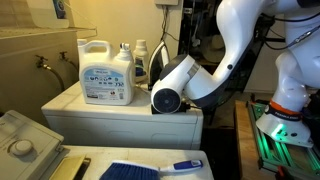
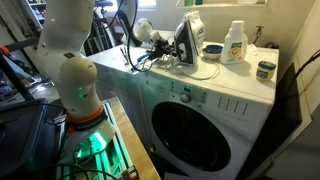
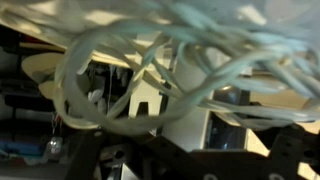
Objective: Put the iron in an upright position
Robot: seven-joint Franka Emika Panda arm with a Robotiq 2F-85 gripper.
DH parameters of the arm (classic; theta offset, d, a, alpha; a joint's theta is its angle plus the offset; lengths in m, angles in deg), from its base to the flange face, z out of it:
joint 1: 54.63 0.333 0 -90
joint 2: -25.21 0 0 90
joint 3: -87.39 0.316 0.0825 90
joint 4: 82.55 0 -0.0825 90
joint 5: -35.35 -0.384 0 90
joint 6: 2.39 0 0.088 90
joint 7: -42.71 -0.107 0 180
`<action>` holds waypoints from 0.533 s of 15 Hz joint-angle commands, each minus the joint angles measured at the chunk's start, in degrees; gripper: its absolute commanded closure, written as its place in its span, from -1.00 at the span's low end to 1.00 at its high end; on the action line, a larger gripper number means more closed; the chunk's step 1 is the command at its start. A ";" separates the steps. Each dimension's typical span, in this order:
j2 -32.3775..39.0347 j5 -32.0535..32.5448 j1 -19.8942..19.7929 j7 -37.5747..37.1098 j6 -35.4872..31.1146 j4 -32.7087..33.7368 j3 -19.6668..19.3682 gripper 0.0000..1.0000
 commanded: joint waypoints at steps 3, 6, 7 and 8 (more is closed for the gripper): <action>-0.65 -5.34 -0.29 0.19 -14.05 -0.88 -0.40 -1.00; -0.50 -3.99 1.42 0.30 -11.55 0.22 -1.76 -1.00; -0.54 -4.09 1.42 0.30 -11.67 0.22 -1.78 -1.00; -0.54 -4.12 1.42 0.30 -11.70 0.22 -1.79 -1.00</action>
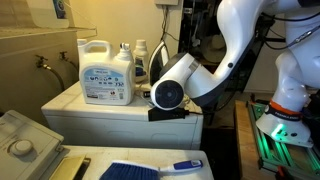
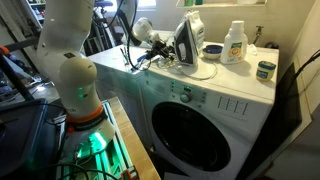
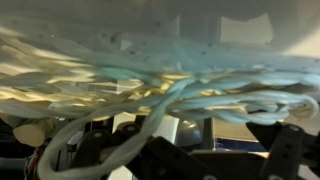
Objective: Put the iron in an upright position
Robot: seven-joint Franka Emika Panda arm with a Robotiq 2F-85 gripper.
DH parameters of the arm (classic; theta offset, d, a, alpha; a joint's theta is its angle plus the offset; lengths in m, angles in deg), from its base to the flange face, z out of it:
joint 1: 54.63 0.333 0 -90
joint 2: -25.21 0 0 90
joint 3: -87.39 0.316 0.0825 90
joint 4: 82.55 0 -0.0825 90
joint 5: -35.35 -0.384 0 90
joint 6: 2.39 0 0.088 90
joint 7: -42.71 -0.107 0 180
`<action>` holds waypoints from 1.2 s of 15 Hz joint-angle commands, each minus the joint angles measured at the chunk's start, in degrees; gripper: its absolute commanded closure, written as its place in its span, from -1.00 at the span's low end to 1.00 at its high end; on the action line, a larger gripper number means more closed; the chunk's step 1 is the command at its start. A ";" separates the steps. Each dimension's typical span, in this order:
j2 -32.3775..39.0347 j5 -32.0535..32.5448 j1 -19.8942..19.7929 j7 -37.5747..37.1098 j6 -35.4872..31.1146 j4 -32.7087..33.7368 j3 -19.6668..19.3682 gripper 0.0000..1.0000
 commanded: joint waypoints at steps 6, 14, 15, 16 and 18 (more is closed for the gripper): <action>-6.32 -10.92 0.59 6.10 0.40 2.64 -0.61 -1.00; -15.99 -26.89 0.12 17.49 -0.96 4.32 -1.22 -1.00; -17.40 -28.23 -0.03 18.53 -1.18 3.91 -1.36 -1.00; -19.53 -29.26 -0.29 20.57 -1.49 2.96 -1.49 -1.00; -22.99 -29.98 -0.70 26.00 -1.86 1.46 -1.72 -1.00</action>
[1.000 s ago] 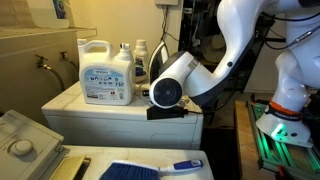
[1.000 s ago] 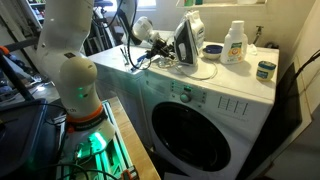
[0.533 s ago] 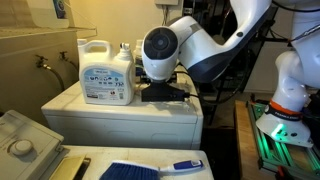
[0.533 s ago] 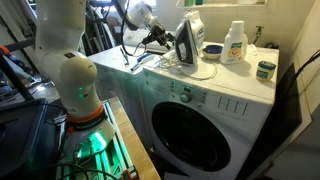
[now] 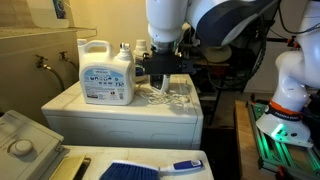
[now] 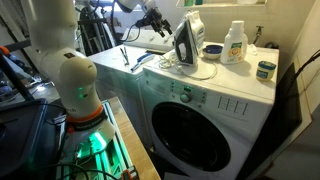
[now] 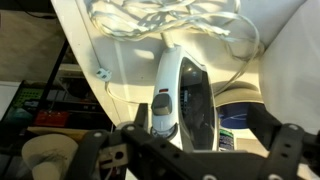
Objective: Put the iron in an upright position
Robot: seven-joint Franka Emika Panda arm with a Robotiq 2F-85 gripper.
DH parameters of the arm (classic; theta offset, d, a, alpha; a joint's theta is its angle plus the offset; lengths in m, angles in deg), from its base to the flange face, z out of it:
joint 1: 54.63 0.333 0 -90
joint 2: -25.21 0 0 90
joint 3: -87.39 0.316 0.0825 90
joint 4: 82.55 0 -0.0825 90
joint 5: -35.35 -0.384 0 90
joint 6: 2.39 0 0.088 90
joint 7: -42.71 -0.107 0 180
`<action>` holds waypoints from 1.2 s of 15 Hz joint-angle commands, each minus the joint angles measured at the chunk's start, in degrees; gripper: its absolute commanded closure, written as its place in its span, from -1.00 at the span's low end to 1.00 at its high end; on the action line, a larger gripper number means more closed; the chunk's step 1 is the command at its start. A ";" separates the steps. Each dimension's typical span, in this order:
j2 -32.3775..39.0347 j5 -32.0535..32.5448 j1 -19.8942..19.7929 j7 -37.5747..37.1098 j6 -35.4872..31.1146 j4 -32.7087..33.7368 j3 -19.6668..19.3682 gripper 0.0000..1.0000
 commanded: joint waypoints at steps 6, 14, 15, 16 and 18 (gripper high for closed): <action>-15.08 1.06 -1.38 20.33 -0.08 -8.34 -1.06 -1.00; -21.58 -2.24 -4.29 22.42 -11.06 -12.21 -0.75 -1.00; -22.27 -2.25 -4.62 22.62 -11.45 -12.73 -0.67 -1.00; -22.25 -2.22 -4.71 22.61 -11.43 -12.54 -0.54 -1.00; -21.74 -2.19 -4.63 22.59 -11.41 -12.17 -0.36 -1.00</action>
